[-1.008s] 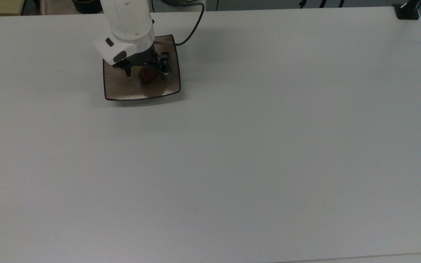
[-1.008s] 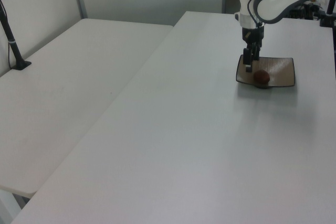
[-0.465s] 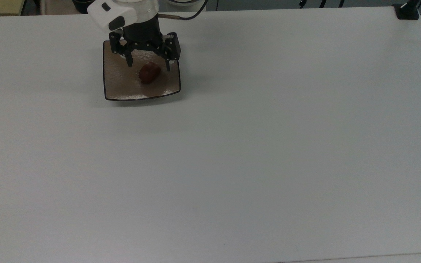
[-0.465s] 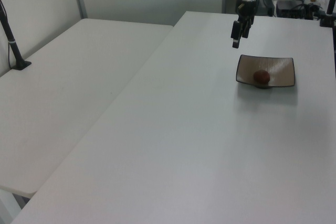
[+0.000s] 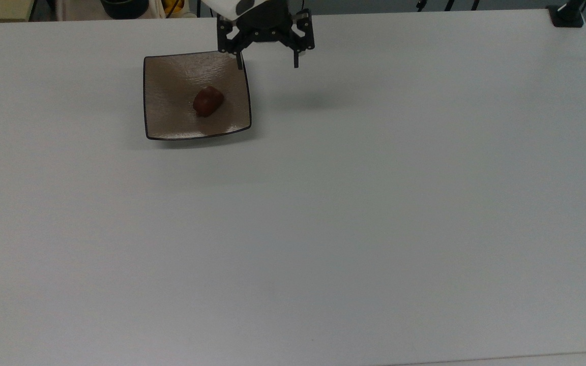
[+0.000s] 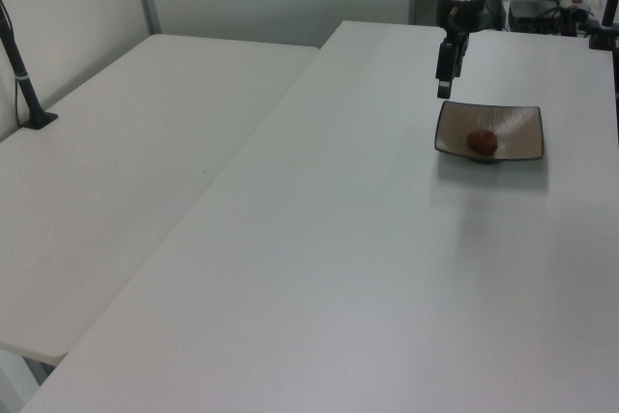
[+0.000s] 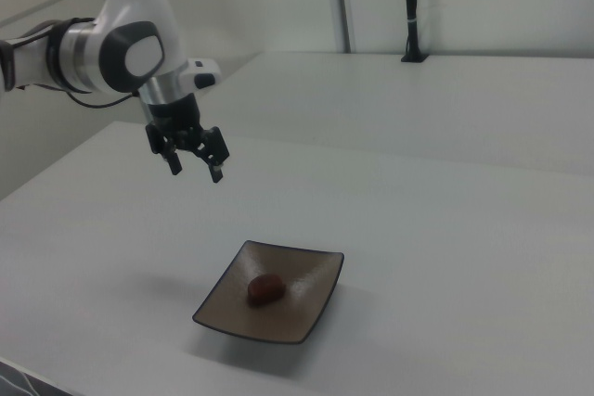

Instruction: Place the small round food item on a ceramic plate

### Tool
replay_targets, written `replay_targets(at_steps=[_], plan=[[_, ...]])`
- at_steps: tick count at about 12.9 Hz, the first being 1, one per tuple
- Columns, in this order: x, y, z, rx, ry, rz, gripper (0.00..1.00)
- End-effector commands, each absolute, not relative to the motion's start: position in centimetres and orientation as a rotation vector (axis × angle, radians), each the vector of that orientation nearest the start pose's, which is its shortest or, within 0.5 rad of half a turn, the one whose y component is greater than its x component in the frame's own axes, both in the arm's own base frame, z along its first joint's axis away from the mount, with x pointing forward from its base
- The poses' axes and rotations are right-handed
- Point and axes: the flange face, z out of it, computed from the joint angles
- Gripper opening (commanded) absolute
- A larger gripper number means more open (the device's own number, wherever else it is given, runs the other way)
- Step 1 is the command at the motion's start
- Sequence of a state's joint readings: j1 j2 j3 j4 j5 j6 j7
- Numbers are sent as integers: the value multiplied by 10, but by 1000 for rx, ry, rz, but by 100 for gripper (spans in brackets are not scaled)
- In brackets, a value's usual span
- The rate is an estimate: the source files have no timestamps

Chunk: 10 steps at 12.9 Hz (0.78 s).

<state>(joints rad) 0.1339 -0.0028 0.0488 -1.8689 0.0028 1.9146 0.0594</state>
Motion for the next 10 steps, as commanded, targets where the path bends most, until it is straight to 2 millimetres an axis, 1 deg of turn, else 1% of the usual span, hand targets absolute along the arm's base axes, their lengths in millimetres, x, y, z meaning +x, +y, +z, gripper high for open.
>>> replay_targets(at_steps=[1, 2, 5, 7, 10], plan=[[543, 122, 517, -3189, -224, -50, 100], [542, 120, 518, -3201, -192, -43, 100], [542, 94, 532, -3194, -35, -72, 100], [542, 91, 533, -3202, -21, -82, 100], [542, 92, 534, -3203, -24, -85, 100]])
